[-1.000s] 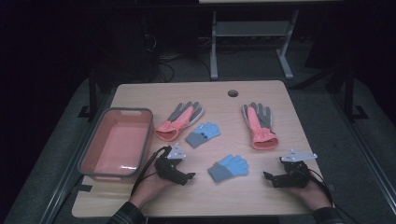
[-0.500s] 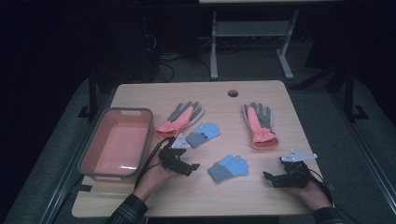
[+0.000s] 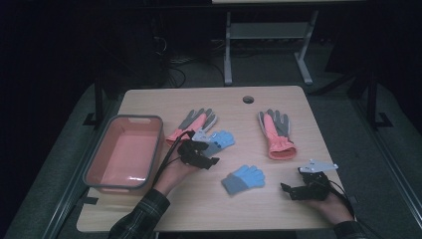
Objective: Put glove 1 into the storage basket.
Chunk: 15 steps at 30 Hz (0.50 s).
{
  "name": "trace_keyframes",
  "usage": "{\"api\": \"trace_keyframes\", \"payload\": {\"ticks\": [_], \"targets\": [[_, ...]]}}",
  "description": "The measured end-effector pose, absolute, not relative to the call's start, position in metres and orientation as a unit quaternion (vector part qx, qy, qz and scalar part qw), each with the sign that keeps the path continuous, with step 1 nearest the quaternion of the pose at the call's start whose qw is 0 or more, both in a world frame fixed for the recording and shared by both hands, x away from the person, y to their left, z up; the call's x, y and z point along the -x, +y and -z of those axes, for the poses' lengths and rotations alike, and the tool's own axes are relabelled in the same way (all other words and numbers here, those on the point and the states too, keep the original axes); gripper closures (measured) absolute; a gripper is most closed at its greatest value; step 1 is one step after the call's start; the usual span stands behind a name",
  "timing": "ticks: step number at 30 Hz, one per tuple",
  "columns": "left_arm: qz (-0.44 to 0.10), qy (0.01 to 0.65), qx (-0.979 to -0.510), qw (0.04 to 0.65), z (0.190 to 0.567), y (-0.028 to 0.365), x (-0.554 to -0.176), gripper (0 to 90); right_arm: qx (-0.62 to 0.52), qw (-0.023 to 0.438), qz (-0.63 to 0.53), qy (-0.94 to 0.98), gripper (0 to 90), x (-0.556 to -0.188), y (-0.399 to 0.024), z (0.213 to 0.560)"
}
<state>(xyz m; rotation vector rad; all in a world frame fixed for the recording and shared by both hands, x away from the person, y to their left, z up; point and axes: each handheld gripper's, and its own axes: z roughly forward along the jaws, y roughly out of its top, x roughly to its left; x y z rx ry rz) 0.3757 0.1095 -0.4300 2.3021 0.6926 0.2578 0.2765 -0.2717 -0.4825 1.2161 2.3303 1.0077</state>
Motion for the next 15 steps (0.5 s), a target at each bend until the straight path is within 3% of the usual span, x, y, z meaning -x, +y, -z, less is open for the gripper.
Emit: {"api": "trace_keyframes", "payload": {"ticks": [2,15], "targets": [[-0.102,0.271,-0.889,0.354,0.431,0.108,-0.383,40.6,-0.426,0.163,-0.353,0.817,9.6,-0.276,-0.272,0.483],[-0.107,0.295,-0.886,0.341,0.435,0.1,-0.423,55.6,-0.426,0.163,-0.353,0.817,9.6,-0.276,-0.272,0.483]]}}
